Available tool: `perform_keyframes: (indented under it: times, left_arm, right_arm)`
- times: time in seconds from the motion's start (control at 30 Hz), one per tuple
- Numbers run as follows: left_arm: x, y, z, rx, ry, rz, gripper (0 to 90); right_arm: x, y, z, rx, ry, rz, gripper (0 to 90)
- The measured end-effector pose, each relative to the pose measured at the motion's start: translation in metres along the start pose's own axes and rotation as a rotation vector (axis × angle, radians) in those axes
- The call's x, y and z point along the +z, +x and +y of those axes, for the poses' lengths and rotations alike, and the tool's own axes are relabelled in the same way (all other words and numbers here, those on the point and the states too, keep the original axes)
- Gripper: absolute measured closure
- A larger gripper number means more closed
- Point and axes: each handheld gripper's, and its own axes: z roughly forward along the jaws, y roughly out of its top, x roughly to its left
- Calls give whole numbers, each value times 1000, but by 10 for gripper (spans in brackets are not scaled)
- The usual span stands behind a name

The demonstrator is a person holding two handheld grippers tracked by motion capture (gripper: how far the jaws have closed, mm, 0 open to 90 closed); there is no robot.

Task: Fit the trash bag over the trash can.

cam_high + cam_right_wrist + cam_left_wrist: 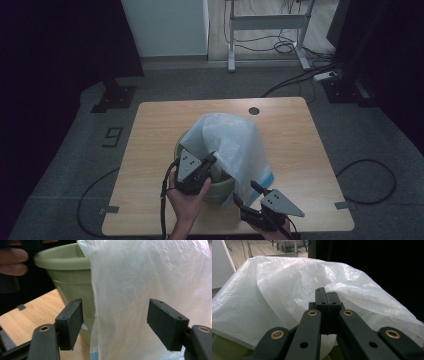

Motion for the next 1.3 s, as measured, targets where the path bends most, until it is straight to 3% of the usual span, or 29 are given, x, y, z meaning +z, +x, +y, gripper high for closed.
perform_keyframes:
  times: [0.23, 0.43, 0.63, 0.93, 1.3]
  left_arm:
    - [0, 1, 0, -4, -1, -7, 900]
    - [-1, 1, 0, 6, -3, -13, 900]
    - [-5, 0, 0, 17, 7, -31, 900]
    - [-14, -5, -3, 39, 27, -68, 900]
    - [-15, -8, -9, 54, 50, -111, 900]
  right_arm:
    - [9, -1, -2, -17, 7, -48, 403]
    - [15, -11, -4, 10, 15, -77, 716]
    - [6, -26, 6, 27, -40, -136, 866]
    - [-17, -38, 52, 15, -182, -137, 883]
    - [-22, -27, 110, -66, -262, -83, 883]
